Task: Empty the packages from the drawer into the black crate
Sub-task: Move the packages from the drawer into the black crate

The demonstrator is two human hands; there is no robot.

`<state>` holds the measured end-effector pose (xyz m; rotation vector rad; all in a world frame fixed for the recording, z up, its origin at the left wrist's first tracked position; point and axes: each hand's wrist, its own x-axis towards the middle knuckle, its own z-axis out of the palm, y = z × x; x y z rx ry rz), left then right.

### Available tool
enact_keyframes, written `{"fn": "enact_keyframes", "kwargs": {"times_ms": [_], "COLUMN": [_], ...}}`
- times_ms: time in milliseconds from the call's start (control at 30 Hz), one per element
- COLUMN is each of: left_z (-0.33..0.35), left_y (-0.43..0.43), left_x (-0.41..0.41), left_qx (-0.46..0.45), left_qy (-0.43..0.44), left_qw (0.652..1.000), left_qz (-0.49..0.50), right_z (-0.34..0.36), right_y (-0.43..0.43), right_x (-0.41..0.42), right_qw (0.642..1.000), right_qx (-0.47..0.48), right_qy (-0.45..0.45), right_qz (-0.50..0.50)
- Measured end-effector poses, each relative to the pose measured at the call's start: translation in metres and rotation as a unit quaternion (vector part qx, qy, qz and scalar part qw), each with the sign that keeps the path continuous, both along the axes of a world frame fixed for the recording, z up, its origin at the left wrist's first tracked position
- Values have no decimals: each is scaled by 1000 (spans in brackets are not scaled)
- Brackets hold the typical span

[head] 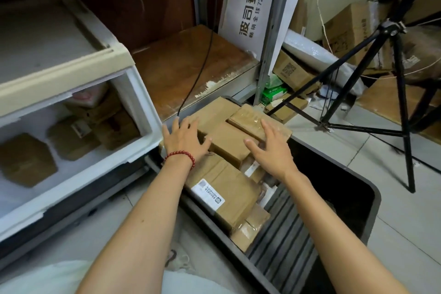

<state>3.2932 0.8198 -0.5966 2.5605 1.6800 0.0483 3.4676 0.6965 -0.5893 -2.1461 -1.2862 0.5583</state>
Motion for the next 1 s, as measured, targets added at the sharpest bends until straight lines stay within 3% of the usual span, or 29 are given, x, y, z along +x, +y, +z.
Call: {"fn": "enact_keyframes", "kwargs": {"times_ms": [133,333,600,900,1000], "left_z": [12,42,73,64,50], "left_y": [-16,-40,-67,-55,-41], "left_x": [-58,-158,-262,-314,-323], "left_qx": [44,61,34,25,12], "left_qy": [49,67,45,76,51], "left_qw": [997,986,971,970,967], "left_qz": [45,141,231,231,251], "right_z": [16,32,59,40,25], "right_y": [11,28,50,85,108], "right_x": [-42,-129,-211,-261,-278], "right_qw": [992,938,892,887,881], "right_qx": [6,21,71,42,33], "right_qy": [-80,-204,-255,-244,-242], "right_qz": [95,280,367,390,404]}}
